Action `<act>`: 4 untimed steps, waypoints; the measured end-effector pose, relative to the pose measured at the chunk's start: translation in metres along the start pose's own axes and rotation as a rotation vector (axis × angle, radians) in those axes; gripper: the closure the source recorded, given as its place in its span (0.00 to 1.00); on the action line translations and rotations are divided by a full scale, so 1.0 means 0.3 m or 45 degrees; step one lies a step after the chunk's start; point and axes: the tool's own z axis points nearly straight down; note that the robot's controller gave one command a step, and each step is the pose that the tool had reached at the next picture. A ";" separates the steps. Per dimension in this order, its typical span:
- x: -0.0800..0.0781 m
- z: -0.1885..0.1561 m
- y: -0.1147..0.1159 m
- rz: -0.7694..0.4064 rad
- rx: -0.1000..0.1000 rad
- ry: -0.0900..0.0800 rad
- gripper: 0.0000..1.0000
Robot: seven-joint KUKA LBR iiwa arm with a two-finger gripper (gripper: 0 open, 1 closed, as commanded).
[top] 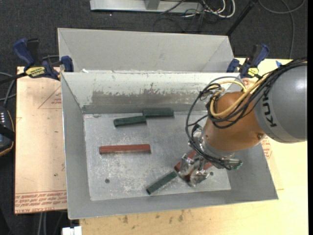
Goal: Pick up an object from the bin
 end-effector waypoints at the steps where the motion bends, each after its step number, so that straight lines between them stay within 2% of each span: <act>1: 0.019 -0.387 -0.068 -0.015 -0.005 0.008 1.00; 2: 0.019 -0.387 -0.068 -0.015 -0.006 0.008 1.00; 3: 0.065 -0.292 -0.140 -0.196 0.003 0.000 1.00; 4: 0.013 -0.801 -0.075 0.119 0.005 -0.001 1.00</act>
Offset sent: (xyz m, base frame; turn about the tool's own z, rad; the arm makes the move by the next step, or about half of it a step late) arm 0.0000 0.0000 0.0000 0.0000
